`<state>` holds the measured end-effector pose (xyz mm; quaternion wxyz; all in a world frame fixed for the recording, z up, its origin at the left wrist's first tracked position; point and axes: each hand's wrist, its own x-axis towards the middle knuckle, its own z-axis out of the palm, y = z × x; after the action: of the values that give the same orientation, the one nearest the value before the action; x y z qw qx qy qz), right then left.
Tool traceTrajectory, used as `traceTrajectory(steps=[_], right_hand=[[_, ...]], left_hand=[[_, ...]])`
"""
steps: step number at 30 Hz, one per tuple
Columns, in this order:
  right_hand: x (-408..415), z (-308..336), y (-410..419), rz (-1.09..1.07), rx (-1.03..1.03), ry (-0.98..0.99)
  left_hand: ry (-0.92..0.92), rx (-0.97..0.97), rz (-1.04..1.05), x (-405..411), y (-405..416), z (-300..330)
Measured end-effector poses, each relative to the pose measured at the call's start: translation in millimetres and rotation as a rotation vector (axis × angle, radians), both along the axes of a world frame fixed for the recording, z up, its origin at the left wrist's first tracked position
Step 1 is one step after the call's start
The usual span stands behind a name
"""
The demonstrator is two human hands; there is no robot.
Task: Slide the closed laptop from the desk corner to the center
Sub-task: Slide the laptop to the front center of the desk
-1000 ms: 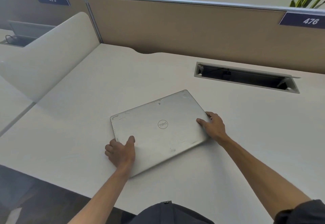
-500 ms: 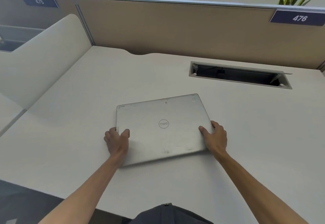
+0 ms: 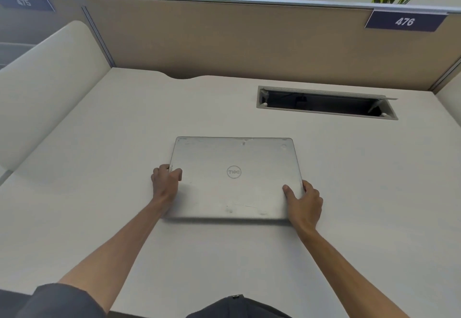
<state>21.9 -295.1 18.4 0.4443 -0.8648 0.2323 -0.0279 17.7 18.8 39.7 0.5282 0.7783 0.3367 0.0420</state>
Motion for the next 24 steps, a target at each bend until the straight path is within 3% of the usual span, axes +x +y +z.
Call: traceTrajectory(steps=[15,24], right_hand=[[-1.1,1.1,-5.0,-0.056,-0.014,0.018],[-6.3,-3.2,-21.1,0.141,-0.153,0.027]], left_hand=[[0.024,0.093,-0.12,32.3,-2.4,-11.3],[0.098,0.363,-0.391,21.7,12.1,-17.7]])
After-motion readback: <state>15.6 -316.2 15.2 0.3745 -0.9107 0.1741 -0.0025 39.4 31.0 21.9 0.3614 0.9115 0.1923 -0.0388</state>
